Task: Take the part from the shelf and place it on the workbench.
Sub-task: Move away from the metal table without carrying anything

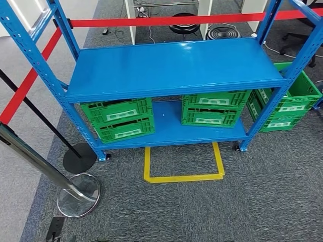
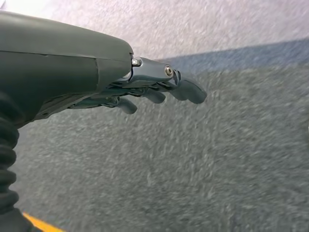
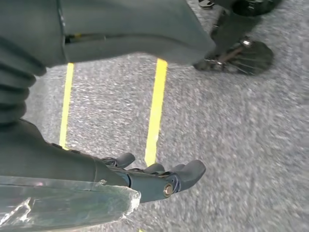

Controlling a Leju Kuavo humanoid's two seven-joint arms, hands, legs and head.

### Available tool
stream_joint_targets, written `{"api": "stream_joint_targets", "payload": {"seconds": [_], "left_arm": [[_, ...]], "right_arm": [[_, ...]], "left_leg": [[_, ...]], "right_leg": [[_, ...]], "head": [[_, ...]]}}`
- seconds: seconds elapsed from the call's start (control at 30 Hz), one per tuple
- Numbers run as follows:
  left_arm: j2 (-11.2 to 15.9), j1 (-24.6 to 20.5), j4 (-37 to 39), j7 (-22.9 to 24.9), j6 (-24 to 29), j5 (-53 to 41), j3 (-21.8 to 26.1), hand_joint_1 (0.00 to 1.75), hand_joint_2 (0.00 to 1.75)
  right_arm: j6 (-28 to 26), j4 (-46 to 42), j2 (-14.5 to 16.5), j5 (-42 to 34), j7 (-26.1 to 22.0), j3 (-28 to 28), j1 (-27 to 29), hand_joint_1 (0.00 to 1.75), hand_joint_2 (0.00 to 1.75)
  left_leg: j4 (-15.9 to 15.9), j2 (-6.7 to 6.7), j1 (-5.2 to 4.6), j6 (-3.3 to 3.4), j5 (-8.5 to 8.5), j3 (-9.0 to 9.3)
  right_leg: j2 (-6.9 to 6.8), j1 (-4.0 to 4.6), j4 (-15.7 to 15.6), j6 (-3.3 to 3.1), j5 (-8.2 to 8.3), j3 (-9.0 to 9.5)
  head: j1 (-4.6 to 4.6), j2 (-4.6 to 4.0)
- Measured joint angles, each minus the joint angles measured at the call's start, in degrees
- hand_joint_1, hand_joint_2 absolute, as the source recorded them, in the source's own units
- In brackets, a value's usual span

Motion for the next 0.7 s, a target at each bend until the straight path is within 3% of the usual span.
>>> {"api": "stream_joint_targets", "payload": {"seconds": [0.07, 0.13, 0.2, 0.4, 0.53, 0.67, 0.7], "left_arm": [[0.2, 0.6, 0.1, 0.8, 0.0, 1.7, -1.9, 0.00, 0.00], [0.3, 1.1, 0.3, 1.7, -0.2, 3.6, -4.0, 0.00, 0.00], [0.5, 1.7, 0.4, 2.6, -0.2, 5.7, -6.2, 0.00, 0.00], [1.6, 2.7, 0.4, 5.5, -0.5, 11.7, -12.6, 0.00, 0.00], [2.3, 3.1, 0.3, 7.3, -0.7, 15.6, -16.7, 0.00, 0.00], [3.0, 3.6, 0.3, 9.2, -0.9, 19.6, -21.0, 0.00, 0.00], [3.2, 3.7, 0.3, 9.7, -1.0, 20.6, -22.0, 0.00, 0.00]], "right_arm": [[0.3, -0.9, -0.4, -2.2, 0.2, 1.8, -0.2, 0.00, 1.75], [0.5, -1.7, -1.0, -4.6, 0.5, 3.7, -0.3, 0.00, 1.75], [0.8, -2.3, -1.4, -7.3, 0.8, 5.8, 0.0, 0.00, 1.75], [1.7, -3.0, -2.4, -15.0, 1.4, 11.8, 1.3, 0.00, 1.75], [2.4, -3.4, -3.0, -20.0, 1.9, 15.5, 2.2, 0.00, 1.75], [2.9, -3.8, -3.6, -25.2, 2.4, 19.5, 3.1, 0.00, 0.00], [3.1, -3.9, -3.8, -26.4, 2.5, 20.4, 3.3, 0.00, 0.00]], "left_leg": [[-7.3, -0.09, 0.19, -0.11, 3.01, 3.32], [-10.6, -0.22, 0.38, -0.03, 3.54, 4.65], [-10.8, -0.27, 0.37, 0.33, 3.43, 4.64], [-10.8, -0.27, -0.03, 1.02, 3.52, 4.54], [-10.8, -0.27, -0.13, 1.15, 3.53, 4.54], [-10.8, -0.27, -0.12, 1.20, 3.57, 4.54], [-10.8, -0.27, -0.11, 1.22, 3.58, 4.55]], "right_leg": [[0.09, 0.40, 0.4, 0.11, -0.20, -0.22], [0.07, 0.94, 0.7, -0.14, -0.36, -0.77], [0.04, 1.04, 0.4, -0.35, -0.26, -1.03], [0.07, 0.66, -0.3, 0.91, 0.36, -0.26], [0.08, 0.54, -0.4, 1.23, 0.37, -0.29], [0.08, 0.53, -0.4, 1.37, 0.37, -0.32], [0.08, 0.53, -0.4, 1.37, 0.37, -0.33]], "head": [[-0.04, 0.00], [0.04, 0.01], [0.22, 0.01], [0.37, 0.01], [0.35, 0.01], [0.34, 0.02], [0.33, 0.01]]}}
